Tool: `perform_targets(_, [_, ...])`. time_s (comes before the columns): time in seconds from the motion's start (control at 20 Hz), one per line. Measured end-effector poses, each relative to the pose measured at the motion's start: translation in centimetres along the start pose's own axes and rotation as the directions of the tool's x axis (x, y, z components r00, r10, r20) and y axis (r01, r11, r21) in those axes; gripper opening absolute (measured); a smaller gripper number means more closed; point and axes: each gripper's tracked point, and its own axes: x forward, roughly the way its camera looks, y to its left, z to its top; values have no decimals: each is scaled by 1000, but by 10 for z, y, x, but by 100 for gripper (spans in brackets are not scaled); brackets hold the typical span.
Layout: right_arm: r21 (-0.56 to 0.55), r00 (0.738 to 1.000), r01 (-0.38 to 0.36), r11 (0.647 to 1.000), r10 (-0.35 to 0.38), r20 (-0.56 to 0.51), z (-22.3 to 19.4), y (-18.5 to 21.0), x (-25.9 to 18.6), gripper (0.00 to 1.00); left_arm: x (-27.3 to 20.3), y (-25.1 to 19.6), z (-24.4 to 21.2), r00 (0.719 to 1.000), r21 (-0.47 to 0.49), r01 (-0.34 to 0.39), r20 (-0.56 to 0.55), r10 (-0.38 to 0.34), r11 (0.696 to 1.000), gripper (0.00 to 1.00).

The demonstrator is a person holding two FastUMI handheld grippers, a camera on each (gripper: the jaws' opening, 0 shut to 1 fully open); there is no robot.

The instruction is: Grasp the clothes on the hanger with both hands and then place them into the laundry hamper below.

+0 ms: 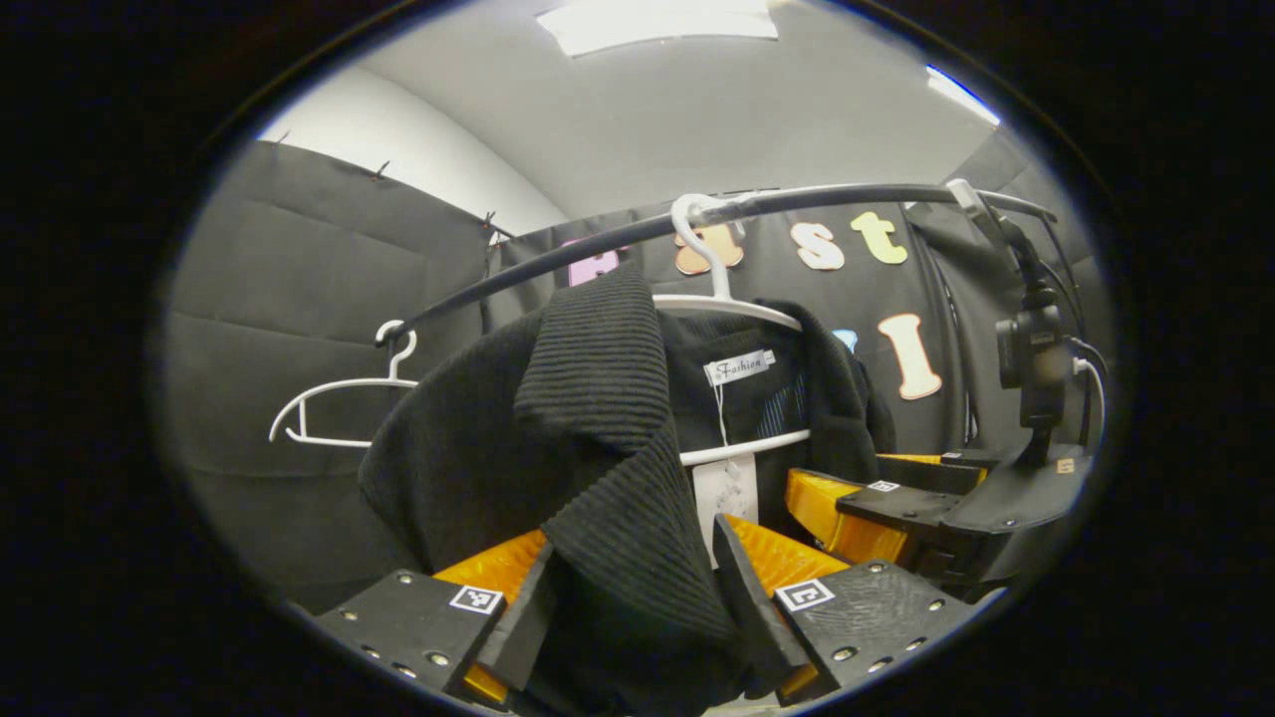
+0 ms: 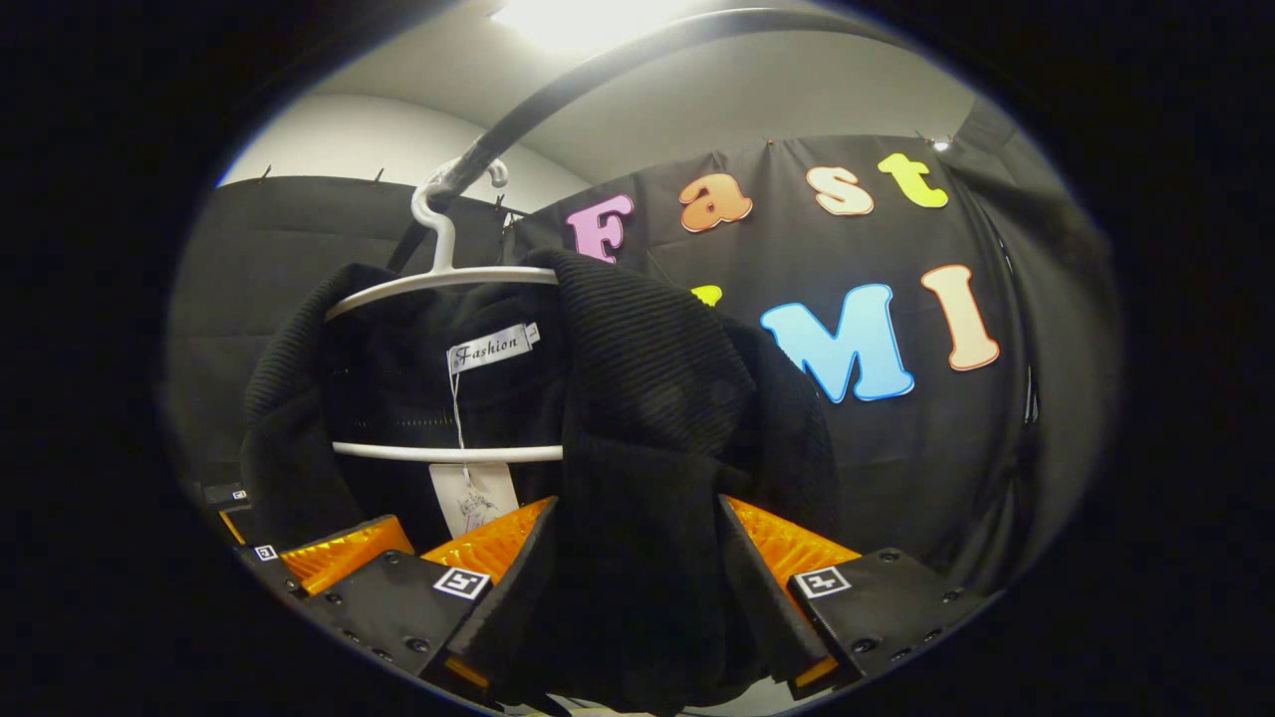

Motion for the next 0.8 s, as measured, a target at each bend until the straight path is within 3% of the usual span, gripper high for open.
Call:
perform_targets(0.1, [13, 1000, -6, 1000, 6, 0, 0, 1, 4, 89, 1, 10, -2, 999, 2, -44, 2, 44, 999, 85])
perform_targets(0.25, [18, 1000, -2, 1000, 3, -9, -2, -2, 8, 76, 7, 12, -6, 999, -6, -48, -11, 48, 999, 52])
perform_targets(0.4, [16, 998, 55, 998, -55, 21, 8, -15, 1, 10, 6, 4, -5, 1000, 13, 6, -10, -6, 1000, 23])
perform_targets(0.45, [16, 999, 42, 999, -42, 29, 10, -12, -1, 8, 3, 4, -2, 1000, 29, 19, -4, -18, 999, 14])
perform_targets(0.5, [-4, 999, 41, 999, -41, 28, 10, -11, -3, 5, 8, 8, -4, 1000, 43, -16, -3, 16, 999, 14])
perform_targets(0.6, [-75, 996, 77, 994, -74, 45, 17, -22, -6, 4, -7, 6, 11, 1000, 56, 2, 20, -3, 998, 0])
perform_targets(0.8, [-124, 984, 135, 983, -119, 129, 44, -25, -17, 5, -29, 1, 44, 997, 126, 21, 68, -29, 992, 1])
